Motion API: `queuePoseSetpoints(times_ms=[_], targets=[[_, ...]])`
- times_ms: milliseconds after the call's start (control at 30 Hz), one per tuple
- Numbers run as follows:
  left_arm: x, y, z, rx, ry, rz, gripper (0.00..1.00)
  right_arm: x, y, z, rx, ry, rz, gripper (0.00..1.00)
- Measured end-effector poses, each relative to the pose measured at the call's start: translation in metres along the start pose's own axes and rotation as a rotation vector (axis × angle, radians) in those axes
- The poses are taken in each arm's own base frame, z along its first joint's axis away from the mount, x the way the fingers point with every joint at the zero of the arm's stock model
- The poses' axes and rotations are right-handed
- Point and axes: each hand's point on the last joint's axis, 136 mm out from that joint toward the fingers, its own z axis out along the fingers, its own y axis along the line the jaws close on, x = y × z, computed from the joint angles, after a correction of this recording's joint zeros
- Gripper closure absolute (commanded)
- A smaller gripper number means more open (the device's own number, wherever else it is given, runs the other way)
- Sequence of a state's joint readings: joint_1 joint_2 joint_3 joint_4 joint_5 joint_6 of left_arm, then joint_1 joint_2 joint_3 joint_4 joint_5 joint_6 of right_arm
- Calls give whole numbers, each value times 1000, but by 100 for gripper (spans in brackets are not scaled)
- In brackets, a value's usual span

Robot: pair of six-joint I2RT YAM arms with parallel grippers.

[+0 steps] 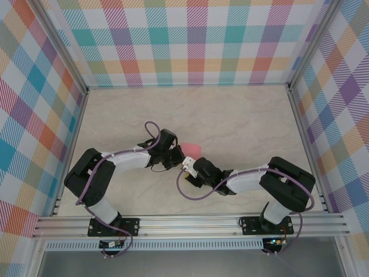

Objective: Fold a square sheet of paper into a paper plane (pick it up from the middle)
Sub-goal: Fold the wing for the fifth time at the center of the table.

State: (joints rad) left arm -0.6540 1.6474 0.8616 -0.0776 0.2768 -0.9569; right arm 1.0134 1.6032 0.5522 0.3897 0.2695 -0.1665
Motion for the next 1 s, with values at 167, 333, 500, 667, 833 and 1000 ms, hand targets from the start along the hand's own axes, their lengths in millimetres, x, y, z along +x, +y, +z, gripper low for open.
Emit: queuePoseSetpoints(times_ms=[167, 333, 500, 667, 833, 1000], targets=[[0, 0, 0, 0, -1, 0, 100, -1, -1, 1, 19, -4, -10, 66], [0, 0, 0, 0, -1, 0, 100, -1, -4, 1, 38, -3, -13, 71], [0, 0, 0, 0, -1, 1, 100, 1, -7, 3, 57, -1, -15, 72], [0, 0, 0, -2, 0, 1, 100, 2, -8, 4, 69, 2, -17, 75], [0, 1, 0, -4, 1, 2, 100, 3, -11, 5, 84, 5, -17, 78], [2, 3, -1, -16, 7, -1, 100, 3, -15, 4, 107, 9, -20, 84]])
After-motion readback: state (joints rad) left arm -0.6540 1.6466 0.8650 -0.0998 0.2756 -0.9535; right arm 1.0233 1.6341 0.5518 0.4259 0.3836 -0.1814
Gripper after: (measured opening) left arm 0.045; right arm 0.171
